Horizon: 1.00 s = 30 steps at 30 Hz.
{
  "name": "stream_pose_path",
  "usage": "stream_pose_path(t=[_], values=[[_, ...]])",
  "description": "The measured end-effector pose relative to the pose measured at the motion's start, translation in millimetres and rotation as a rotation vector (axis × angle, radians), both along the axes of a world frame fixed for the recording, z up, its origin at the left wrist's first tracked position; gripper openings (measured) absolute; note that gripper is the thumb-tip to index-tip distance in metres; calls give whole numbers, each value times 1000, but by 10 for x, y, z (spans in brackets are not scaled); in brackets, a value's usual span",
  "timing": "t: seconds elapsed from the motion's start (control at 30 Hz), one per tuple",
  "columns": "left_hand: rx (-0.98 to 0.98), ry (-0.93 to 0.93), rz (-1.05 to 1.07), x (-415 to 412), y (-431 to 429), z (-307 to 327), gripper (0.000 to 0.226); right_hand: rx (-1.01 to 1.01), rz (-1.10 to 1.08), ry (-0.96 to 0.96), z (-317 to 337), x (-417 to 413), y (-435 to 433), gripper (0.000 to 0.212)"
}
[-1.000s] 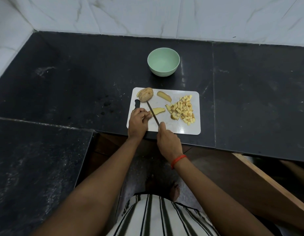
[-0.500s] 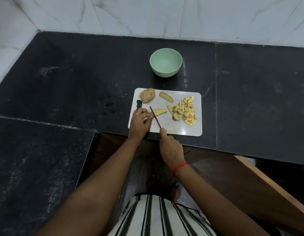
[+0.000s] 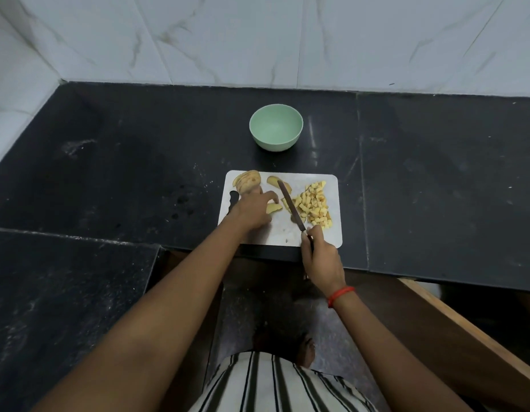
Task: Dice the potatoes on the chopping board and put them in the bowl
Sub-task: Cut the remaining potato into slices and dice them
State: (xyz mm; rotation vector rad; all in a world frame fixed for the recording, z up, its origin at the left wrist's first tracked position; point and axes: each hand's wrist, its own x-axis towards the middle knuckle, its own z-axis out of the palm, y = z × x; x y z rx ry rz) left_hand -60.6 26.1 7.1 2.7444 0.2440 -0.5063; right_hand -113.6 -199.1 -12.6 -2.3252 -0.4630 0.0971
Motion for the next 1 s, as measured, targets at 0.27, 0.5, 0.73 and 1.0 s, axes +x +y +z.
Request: stream_pose_path(t=[0.27, 0.5, 0.73, 1.0], values=[[-22, -131, 111, 57, -103, -173, 21, -11, -4, 1, -68, 68, 36, 14], [-624, -377, 482, 21, -255, -88, 23, 117, -97, 82, -144, 129, 0, 15], [-828, -418, 250, 51, -387, 85, 66, 263, -158, 105, -156, 157, -36, 12], [-448, -255, 423, -168, -135, -84, 55, 539, -251, 207, -144, 147, -131, 16]])
